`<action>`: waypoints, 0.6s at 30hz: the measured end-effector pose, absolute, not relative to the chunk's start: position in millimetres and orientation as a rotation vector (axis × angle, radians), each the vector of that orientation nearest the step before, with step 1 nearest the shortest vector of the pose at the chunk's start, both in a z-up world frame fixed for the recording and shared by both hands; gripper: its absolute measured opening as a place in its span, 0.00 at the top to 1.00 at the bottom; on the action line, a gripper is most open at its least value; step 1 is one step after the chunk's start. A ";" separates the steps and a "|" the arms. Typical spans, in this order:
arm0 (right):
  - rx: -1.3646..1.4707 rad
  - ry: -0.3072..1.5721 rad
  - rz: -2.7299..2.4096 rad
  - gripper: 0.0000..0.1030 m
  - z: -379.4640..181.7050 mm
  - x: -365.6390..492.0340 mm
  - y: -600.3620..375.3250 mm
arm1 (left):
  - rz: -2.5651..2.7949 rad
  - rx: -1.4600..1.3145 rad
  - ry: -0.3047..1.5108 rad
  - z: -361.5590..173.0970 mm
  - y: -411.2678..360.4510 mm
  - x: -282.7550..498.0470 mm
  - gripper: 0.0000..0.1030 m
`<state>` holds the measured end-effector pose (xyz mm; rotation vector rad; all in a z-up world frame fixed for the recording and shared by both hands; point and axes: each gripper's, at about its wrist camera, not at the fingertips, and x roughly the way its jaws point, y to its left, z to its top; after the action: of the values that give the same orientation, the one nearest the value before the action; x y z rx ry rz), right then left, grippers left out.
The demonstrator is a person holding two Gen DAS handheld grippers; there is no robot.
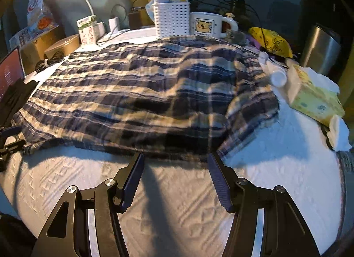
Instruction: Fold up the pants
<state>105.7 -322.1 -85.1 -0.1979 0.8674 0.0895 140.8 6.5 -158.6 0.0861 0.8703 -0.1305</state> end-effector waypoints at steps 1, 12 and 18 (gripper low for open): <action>-0.194 0.868 0.081 0.40 -85.0 103.3 -324.8 | -0.144 0.074 0.857 -155.1 6.2 139.2 0.41; -0.126 0.871 0.014 0.40 -75.7 90.0 -349.0 | -0.212 0.115 0.858 -160.5 -32.0 155.4 0.41; -0.113 0.865 -0.014 0.40 -73.9 89.2 -360.0 | -0.208 0.125 0.840 -165.1 -30.0 139.2 0.41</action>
<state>89.2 -360.0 -73.9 -0.1131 0.8650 -0.0136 139.2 -30.0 -165.1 0.1251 0.8405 -0.2075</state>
